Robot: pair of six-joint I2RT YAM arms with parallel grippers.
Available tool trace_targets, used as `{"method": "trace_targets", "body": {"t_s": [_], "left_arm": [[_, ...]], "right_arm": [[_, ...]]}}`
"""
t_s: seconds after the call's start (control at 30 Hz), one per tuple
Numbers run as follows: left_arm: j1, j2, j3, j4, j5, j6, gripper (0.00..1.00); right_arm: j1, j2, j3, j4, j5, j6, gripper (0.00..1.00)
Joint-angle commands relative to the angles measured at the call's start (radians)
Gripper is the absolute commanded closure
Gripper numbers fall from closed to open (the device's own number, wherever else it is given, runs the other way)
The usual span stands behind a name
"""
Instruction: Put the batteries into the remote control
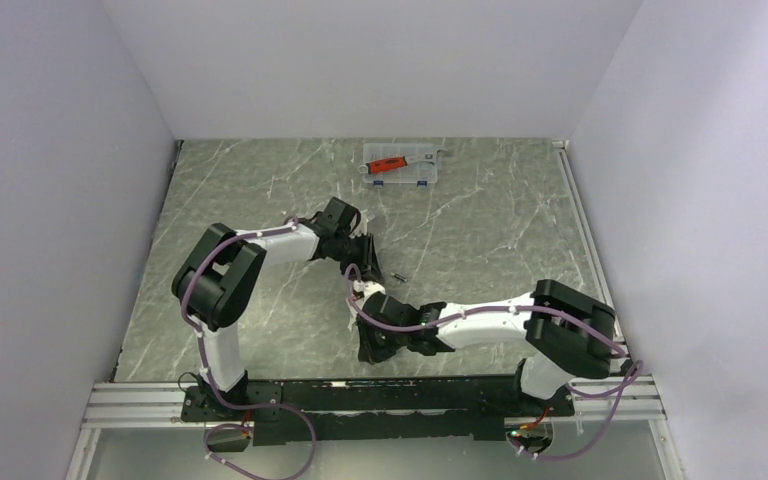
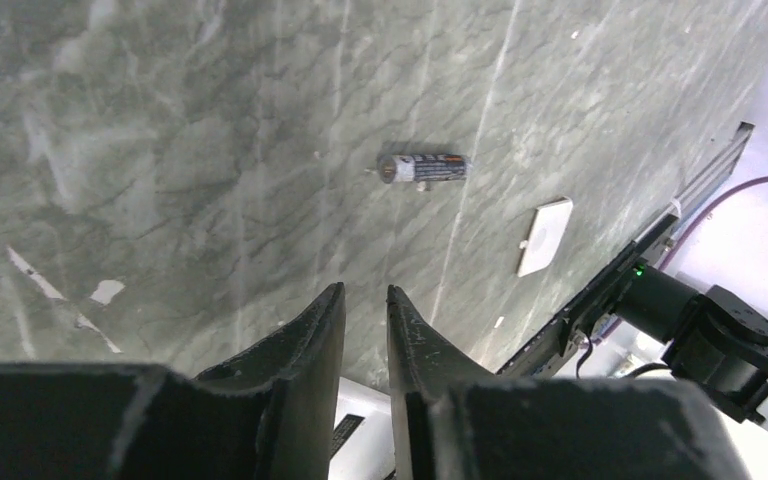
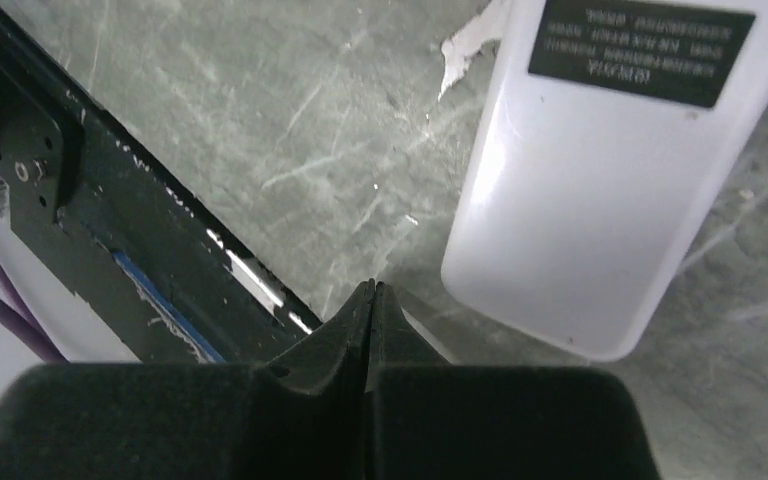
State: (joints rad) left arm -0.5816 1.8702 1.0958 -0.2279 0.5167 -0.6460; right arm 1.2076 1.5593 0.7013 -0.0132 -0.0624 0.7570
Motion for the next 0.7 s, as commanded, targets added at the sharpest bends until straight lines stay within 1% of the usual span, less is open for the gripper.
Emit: {"method": "trace_targets", "body": {"t_s": [0.0, 0.33, 0.57, 0.67], "left_arm": [[-0.002, -0.012, -0.024, -0.024, -0.037, 0.030, 0.74], [-0.002, -0.030, -0.075, -0.034, -0.069, 0.042, 0.80], [-0.002, -0.043, -0.088, -0.053, -0.088, 0.042, 0.83], [-0.002, -0.060, -0.098, -0.057, -0.094, 0.040, 0.83]], "right_arm": [[0.004, 0.032, 0.062, 0.021, 0.039, 0.011, 1.00], [0.003, 0.050, 0.085, -0.108, 0.150, 0.021, 1.00], [0.000, 0.010, 0.064, -0.181, 0.237, 0.025, 1.00], [-0.008, -0.010, 0.041, -0.190, 0.253, 0.029, 1.00]]}}
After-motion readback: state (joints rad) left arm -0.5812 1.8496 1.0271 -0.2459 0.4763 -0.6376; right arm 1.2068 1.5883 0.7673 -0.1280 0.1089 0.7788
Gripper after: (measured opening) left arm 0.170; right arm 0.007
